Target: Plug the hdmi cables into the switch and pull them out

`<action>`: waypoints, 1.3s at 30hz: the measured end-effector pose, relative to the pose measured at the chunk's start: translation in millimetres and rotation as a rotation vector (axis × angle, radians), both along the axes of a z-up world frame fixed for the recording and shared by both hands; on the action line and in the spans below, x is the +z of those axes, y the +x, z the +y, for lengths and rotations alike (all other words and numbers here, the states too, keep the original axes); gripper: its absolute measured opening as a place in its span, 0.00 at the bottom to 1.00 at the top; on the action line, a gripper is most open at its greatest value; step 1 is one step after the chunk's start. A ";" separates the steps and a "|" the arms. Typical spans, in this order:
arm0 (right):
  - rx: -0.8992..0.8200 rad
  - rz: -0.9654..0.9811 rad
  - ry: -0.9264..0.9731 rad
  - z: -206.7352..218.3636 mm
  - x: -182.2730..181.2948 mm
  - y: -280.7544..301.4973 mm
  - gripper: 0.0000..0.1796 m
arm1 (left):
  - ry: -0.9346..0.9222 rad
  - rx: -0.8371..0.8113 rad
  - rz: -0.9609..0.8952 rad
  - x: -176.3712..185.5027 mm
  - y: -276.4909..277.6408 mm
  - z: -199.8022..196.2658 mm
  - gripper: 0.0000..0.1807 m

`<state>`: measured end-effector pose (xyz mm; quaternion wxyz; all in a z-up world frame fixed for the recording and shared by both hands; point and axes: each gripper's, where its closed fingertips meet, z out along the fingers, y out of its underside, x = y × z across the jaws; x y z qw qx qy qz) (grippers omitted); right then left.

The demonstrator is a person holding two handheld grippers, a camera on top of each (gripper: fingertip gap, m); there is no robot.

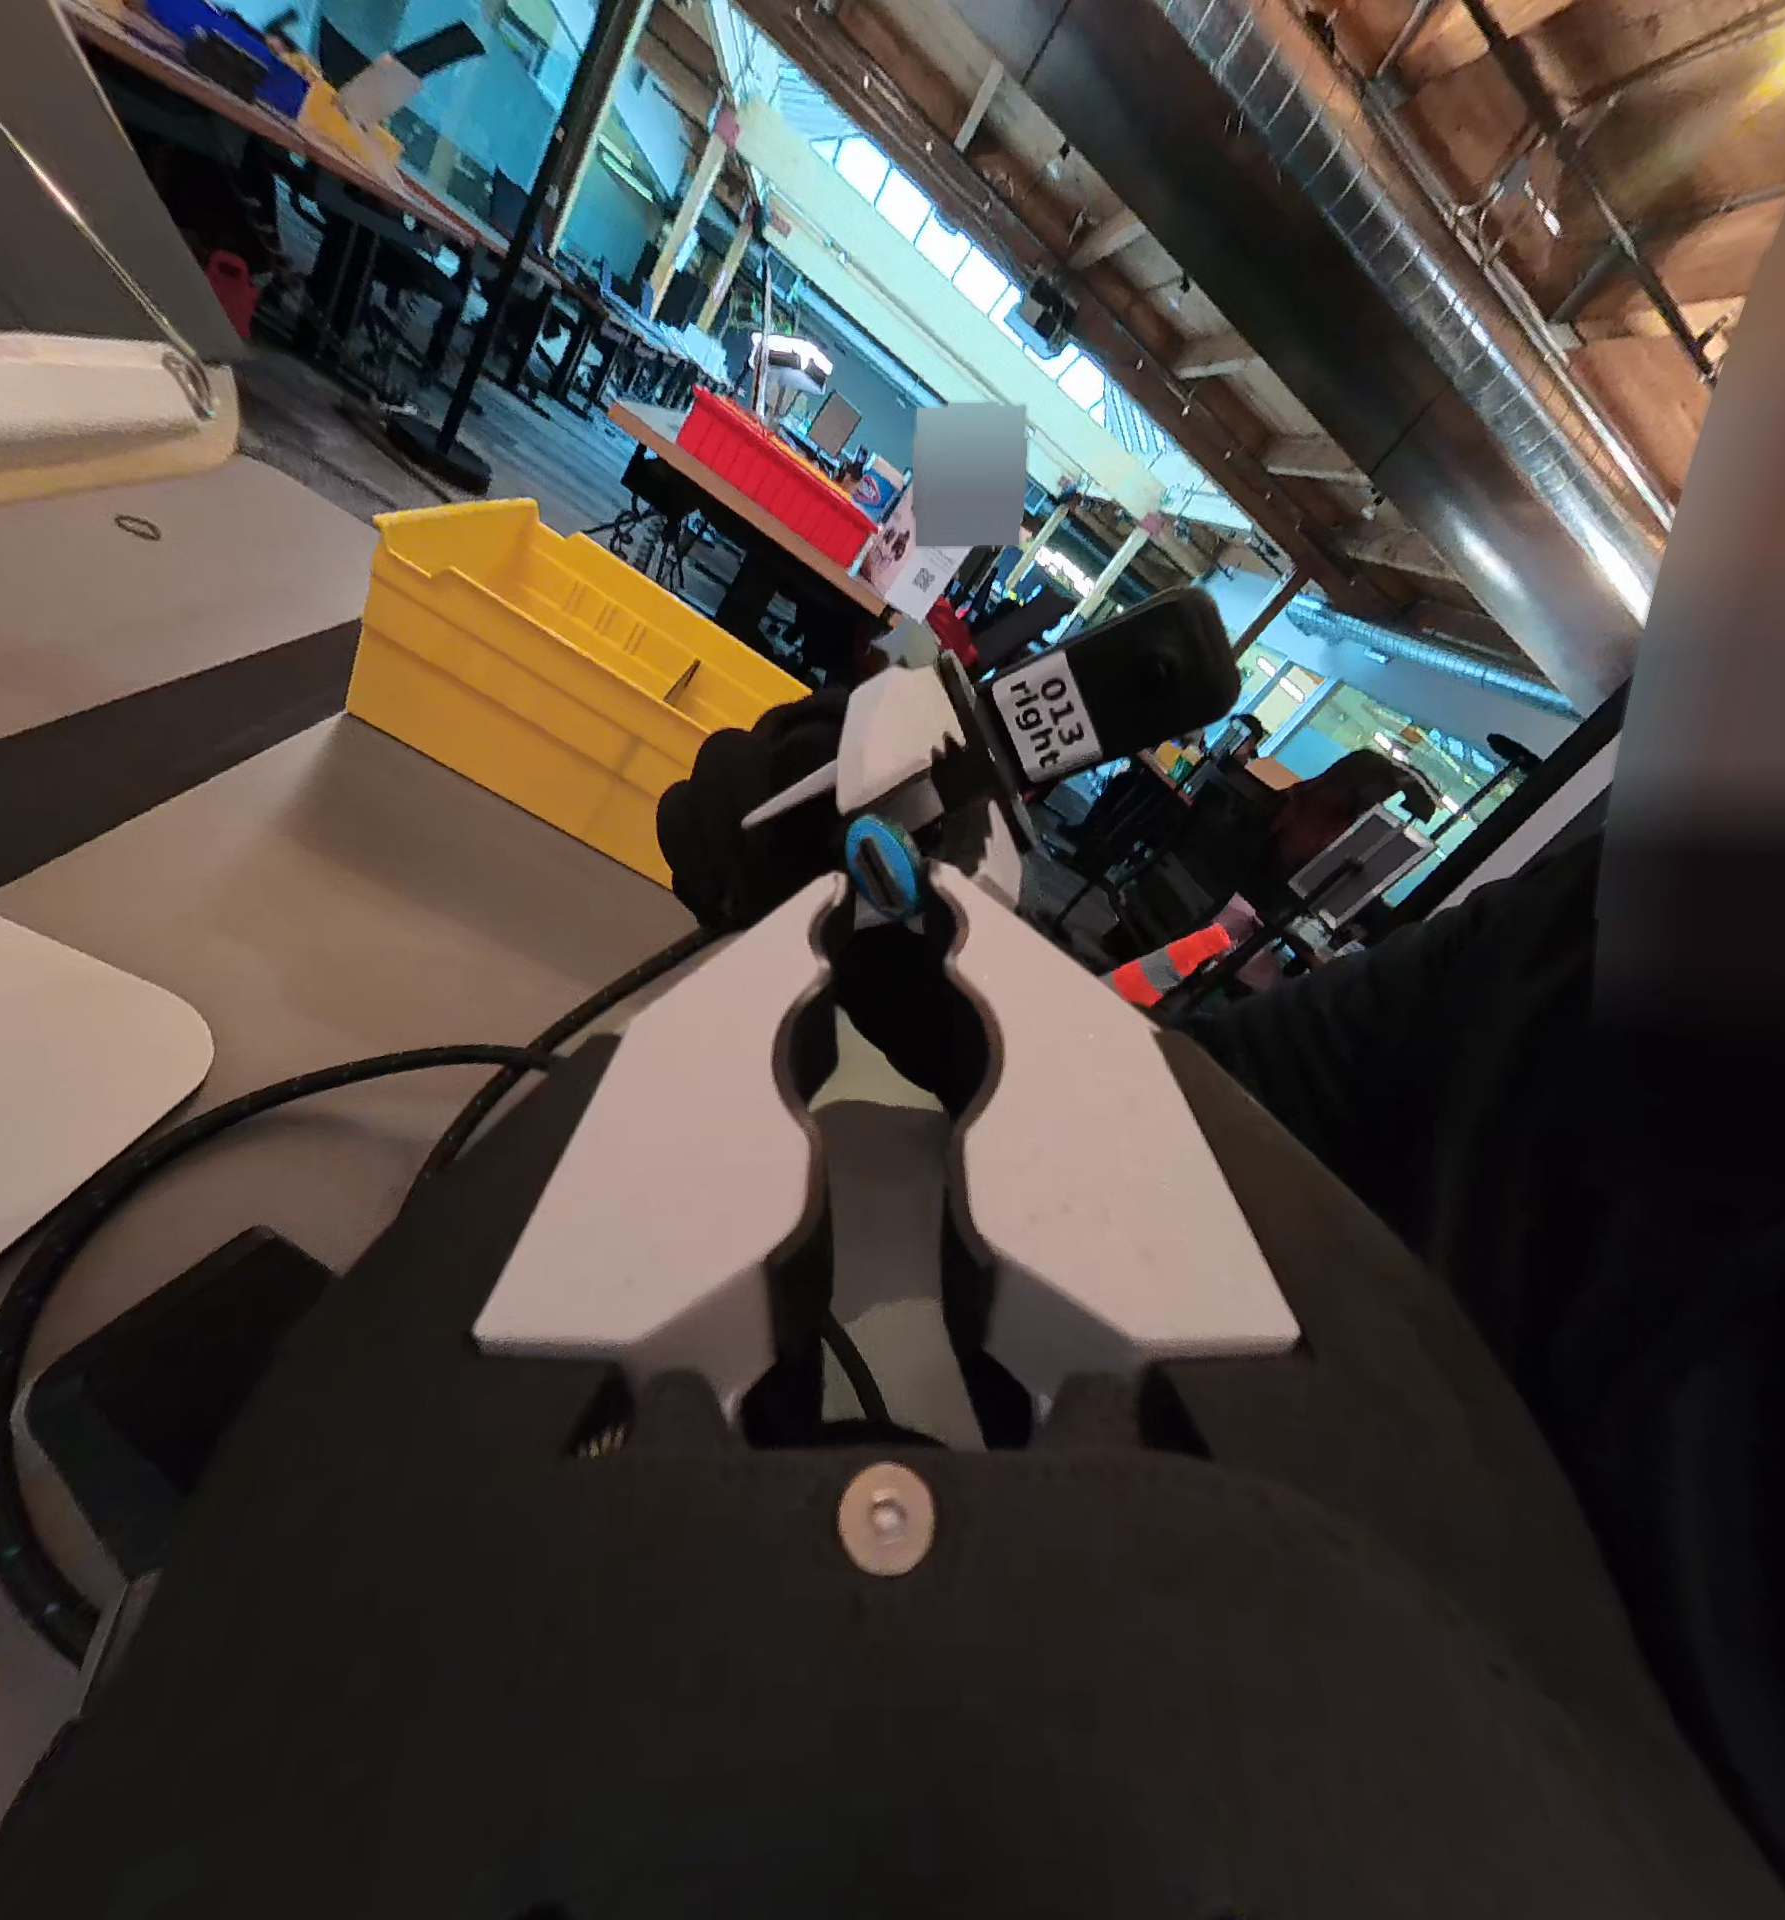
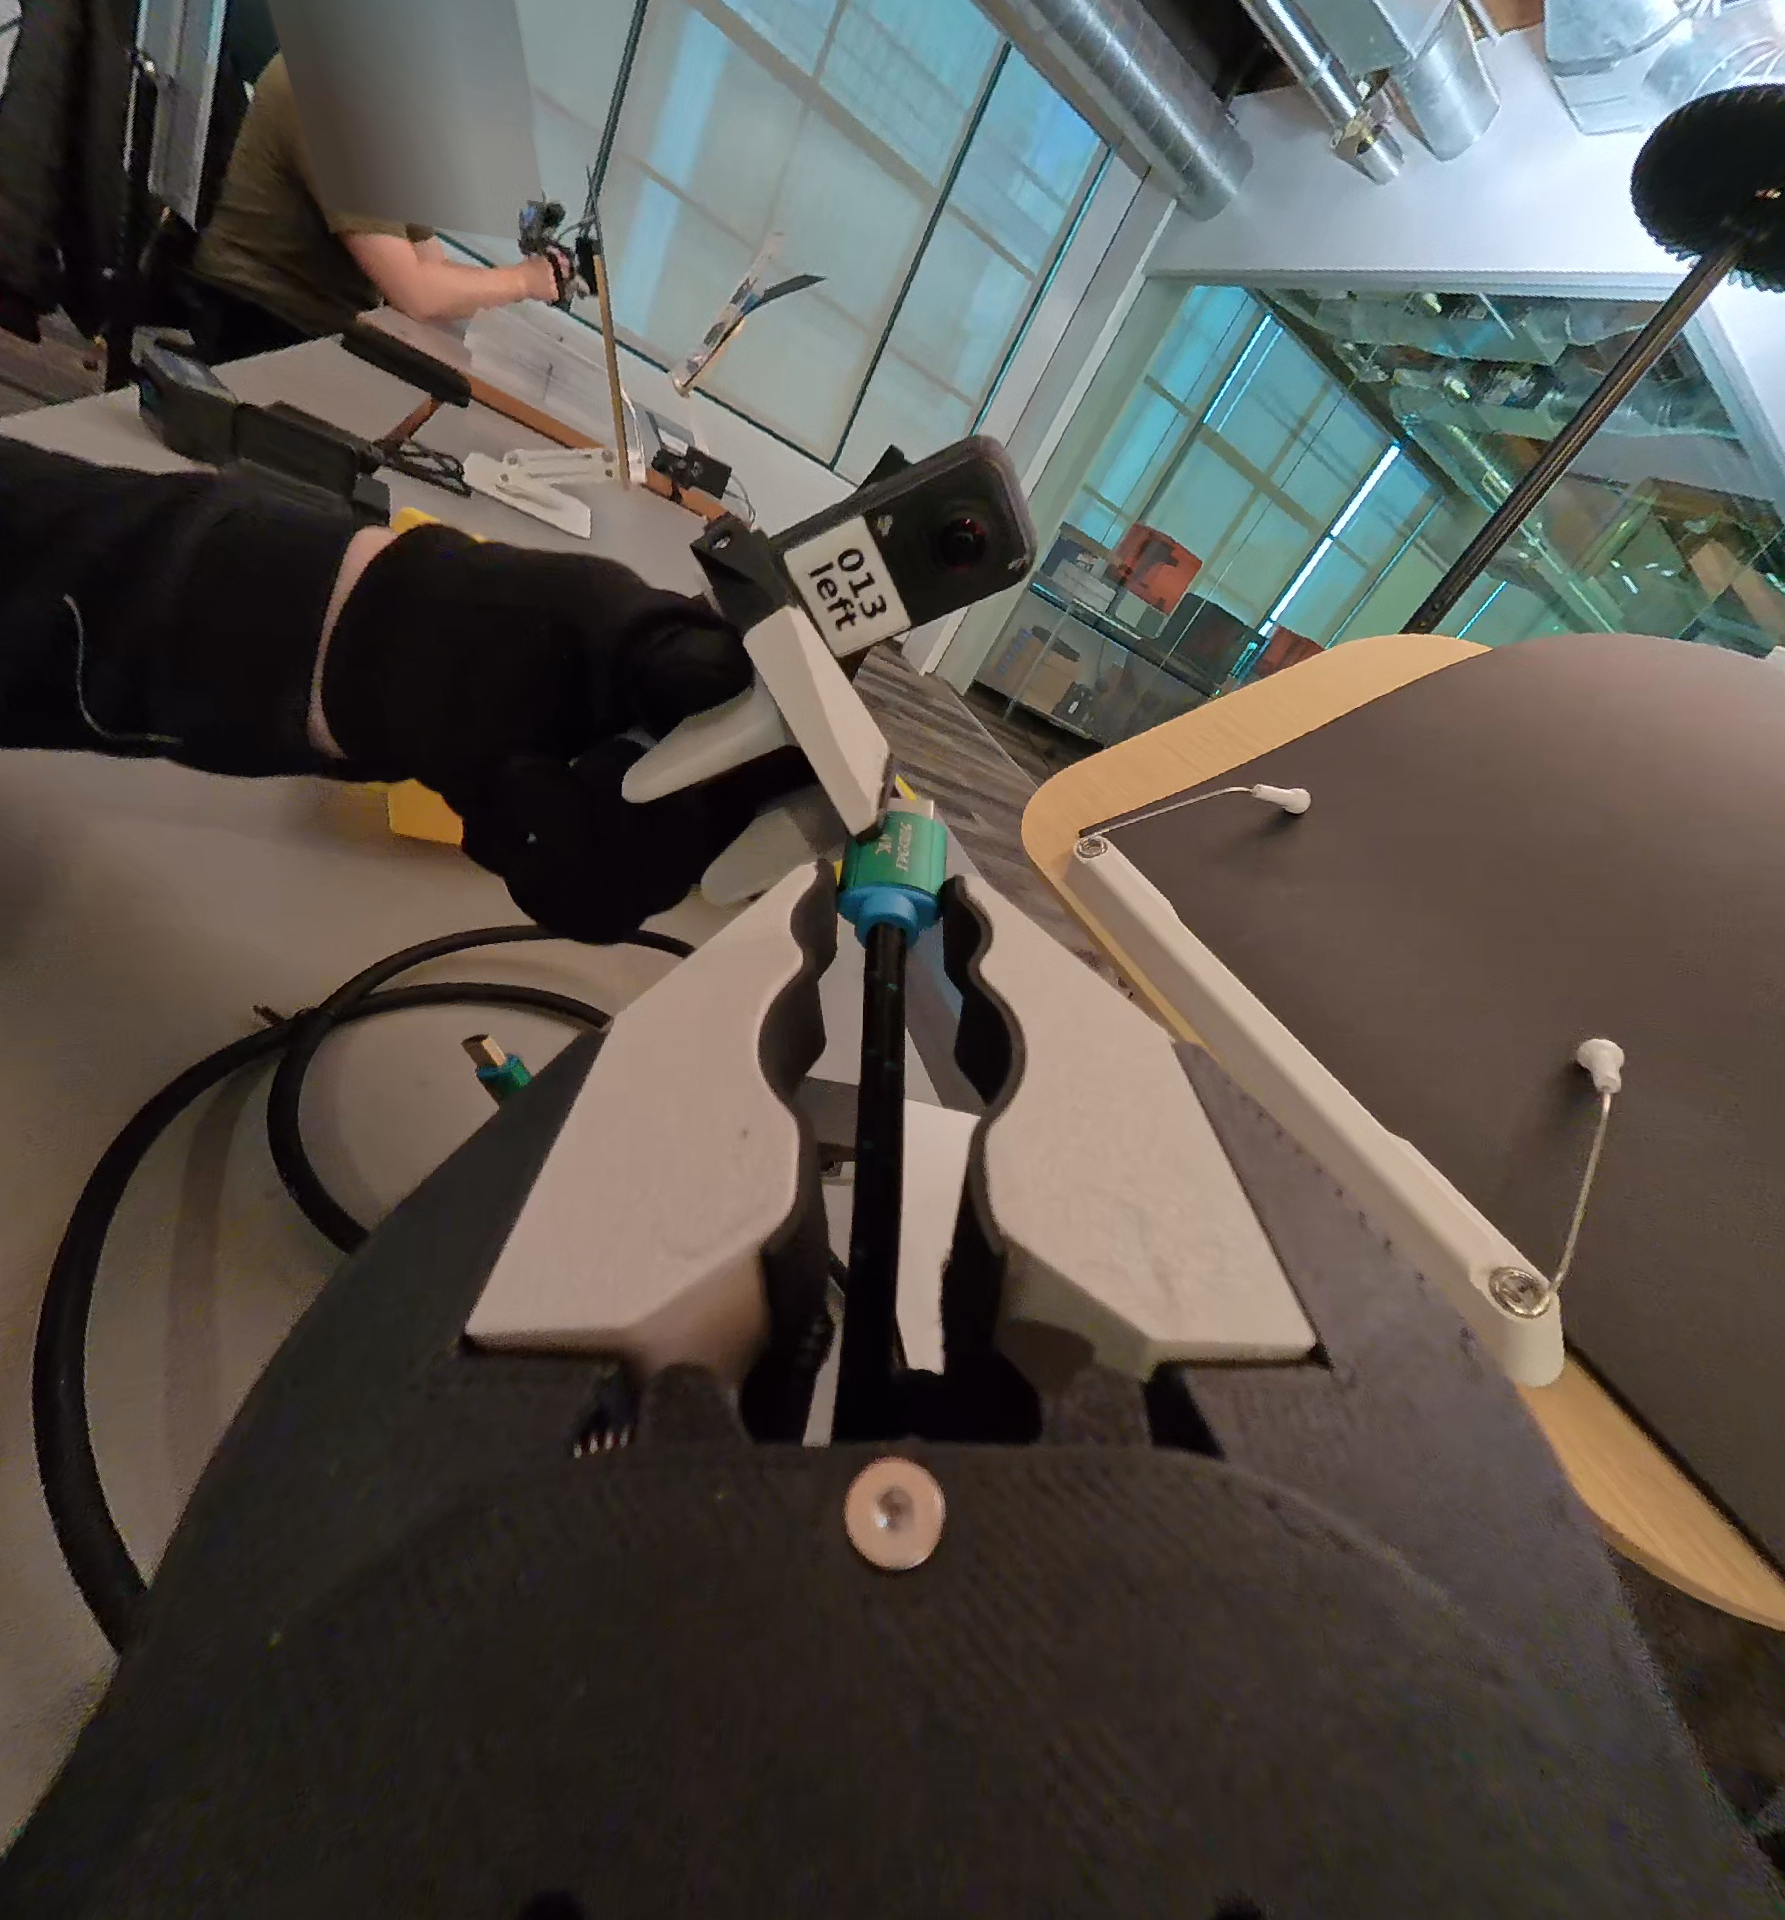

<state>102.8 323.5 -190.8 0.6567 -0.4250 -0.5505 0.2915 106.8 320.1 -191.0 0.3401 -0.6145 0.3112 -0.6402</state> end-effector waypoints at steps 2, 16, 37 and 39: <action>0.005 -0.005 0.009 -1.2 0.1 0.3 0.10 | 0.005 -0.008 0.006 -0.5 0.6 -1.7 0.06; -0.077 0.014 0.033 8.9 1.1 -1.9 0.11 | -0.019 0.022 -0.131 7.4 9.5 2.2 0.05; -0.044 0.028 -0.017 7.1 1.8 -1.3 0.11 | -0.069 -0.001 -0.190 6.1 5.5 5.0 0.05; -0.034 0.006 -0.020 6.3 -1.7 -1.6 0.11 | -0.072 -0.016 -0.161 2.7 4.9 4.3 0.05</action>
